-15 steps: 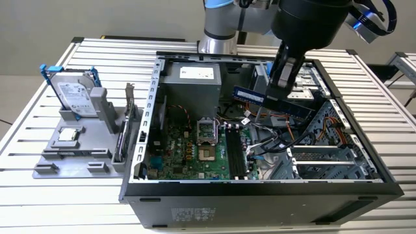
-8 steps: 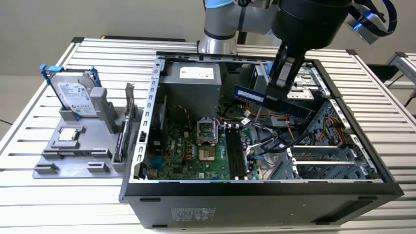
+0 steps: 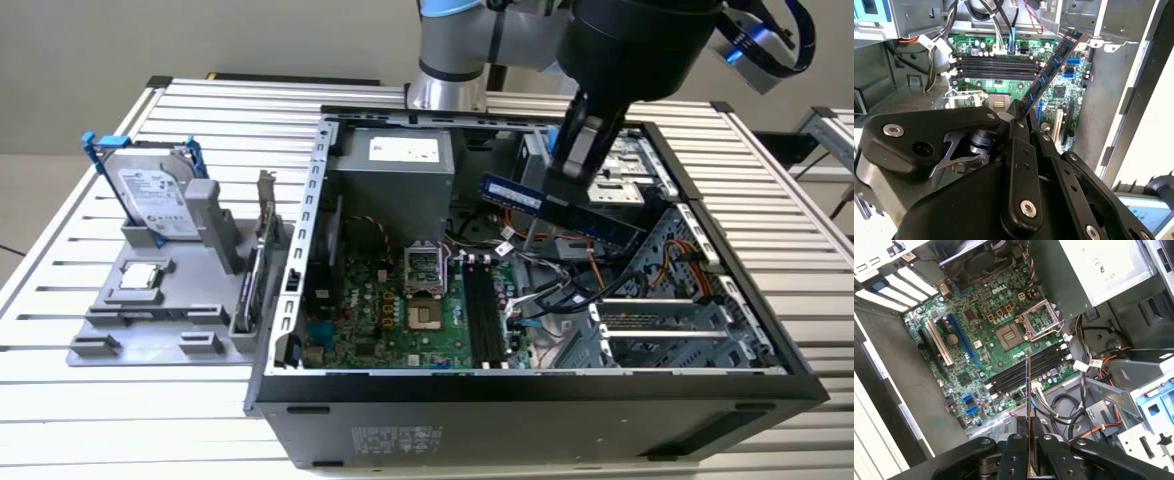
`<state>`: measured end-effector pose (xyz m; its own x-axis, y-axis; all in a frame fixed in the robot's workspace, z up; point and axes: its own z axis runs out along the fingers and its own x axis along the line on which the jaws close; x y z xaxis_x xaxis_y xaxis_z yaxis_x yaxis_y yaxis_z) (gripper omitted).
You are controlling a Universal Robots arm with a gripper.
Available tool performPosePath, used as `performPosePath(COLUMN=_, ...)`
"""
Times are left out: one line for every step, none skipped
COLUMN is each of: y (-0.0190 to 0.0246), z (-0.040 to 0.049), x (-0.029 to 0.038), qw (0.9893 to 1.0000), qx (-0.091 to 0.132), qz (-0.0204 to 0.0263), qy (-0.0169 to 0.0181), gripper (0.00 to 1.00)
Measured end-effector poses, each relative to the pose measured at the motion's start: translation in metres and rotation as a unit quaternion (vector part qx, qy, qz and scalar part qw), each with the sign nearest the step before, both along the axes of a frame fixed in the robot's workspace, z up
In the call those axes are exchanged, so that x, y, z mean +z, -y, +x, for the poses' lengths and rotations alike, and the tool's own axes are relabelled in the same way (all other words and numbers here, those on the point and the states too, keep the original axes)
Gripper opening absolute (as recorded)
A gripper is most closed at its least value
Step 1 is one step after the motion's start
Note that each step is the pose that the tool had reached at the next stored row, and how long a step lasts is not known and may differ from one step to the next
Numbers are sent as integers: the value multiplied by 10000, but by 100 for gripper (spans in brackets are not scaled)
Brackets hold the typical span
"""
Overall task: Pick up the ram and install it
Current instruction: 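Insert the ram into the slot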
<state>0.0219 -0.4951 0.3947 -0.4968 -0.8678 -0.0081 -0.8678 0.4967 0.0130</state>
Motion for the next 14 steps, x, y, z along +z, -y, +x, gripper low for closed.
performPosePath(y=0, z=0, x=0, qw=10000, qx=-30, qz=0, qy=0, gripper=0)
performPosePath(y=0, z=0, x=0, qw=10000, qx=-62, qz=0, qy=0, gripper=0)
performPosePath(y=0, z=0, x=0, qw=10000, qx=-91, qz=0, qy=0, gripper=0)
performPosePath(y=0, z=0, x=0, qw=9999, qx=-123, qz=0, qy=0, gripper=0)
performPosePath(y=0, z=0, x=0, qw=9999, qx=-155, qz=0, qy=0, gripper=0)
performPosePath(y=0, z=0, x=0, qw=9998, qx=-188, qz=0, qy=0, gripper=0)
performPosePath(y=0, z=0, x=0, qw=9998, qx=-218, qz=0, qy=0, gripper=0)
performPosePath(y=0, z=0, x=0, qw=9997, qx=-251, qz=0, qy=0, gripper=0)
performPosePath(y=0, z=0, x=0, qw=9996, qx=-280, qz=0, qy=0, gripper=0)
performPosePath(y=0, z=0, x=0, qw=9995, qx=-311, qz=0, qy=0, gripper=0)
performPosePath(y=0, z=0, x=0, qw=9994, qx=-341, qz=0, qy=0, gripper=0)
performPosePath(y=0, z=0, x=0, qw=9993, qx=-371, qz=0, qy=0, gripper=0)
performPosePath(y=0, z=0, x=0, qw=9992, qx=-403, qz=0, qy=0, gripper=0)
performPosePath(y=0, z=0, x=0, qw=9991, qx=-433, qz=0, qy=0, gripper=0)
